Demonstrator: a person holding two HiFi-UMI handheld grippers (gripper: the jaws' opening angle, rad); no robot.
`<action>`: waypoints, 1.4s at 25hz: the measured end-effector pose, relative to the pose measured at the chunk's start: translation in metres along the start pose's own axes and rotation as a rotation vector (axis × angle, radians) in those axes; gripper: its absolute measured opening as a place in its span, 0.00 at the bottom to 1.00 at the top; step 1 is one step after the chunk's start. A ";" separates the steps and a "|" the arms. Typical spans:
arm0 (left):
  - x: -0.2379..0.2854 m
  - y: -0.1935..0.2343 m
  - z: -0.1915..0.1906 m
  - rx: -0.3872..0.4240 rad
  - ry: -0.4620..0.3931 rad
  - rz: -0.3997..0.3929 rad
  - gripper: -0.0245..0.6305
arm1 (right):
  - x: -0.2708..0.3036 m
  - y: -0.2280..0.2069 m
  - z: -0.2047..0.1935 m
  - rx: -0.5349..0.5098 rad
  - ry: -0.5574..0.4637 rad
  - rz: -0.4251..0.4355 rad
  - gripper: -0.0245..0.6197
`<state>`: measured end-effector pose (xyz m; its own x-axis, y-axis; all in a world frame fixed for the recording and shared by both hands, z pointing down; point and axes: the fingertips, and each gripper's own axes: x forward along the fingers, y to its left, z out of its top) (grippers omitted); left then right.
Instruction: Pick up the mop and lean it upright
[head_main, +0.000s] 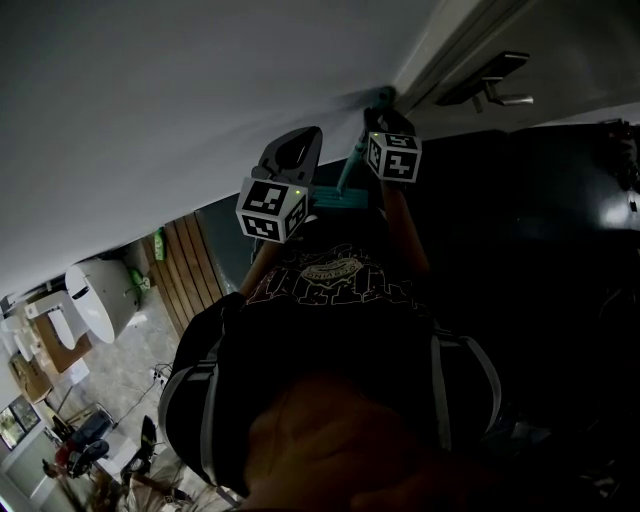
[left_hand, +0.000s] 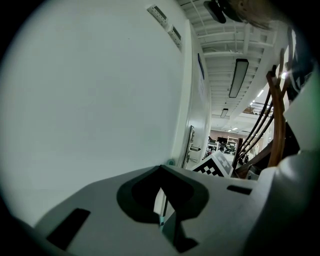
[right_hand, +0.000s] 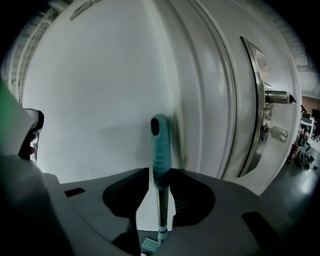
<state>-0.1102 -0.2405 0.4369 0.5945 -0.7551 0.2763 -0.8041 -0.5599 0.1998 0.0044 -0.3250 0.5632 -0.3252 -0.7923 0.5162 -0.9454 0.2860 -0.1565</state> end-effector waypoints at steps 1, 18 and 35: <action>-0.001 0.001 0.000 -0.001 -0.001 0.000 0.11 | 0.001 0.000 0.000 -0.004 -0.001 -0.007 0.23; -0.006 -0.008 -0.008 -0.022 0.005 0.013 0.11 | -0.013 0.014 -0.012 -0.103 0.012 0.056 0.21; -0.009 -0.034 -0.018 -0.020 0.013 0.011 0.11 | -0.061 0.035 -0.033 -0.149 0.008 0.152 0.21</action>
<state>-0.0881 -0.2083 0.4440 0.5858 -0.7566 0.2905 -0.8104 -0.5449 0.2151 -0.0085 -0.2485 0.5542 -0.4633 -0.7298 0.5028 -0.8712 0.4791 -0.1073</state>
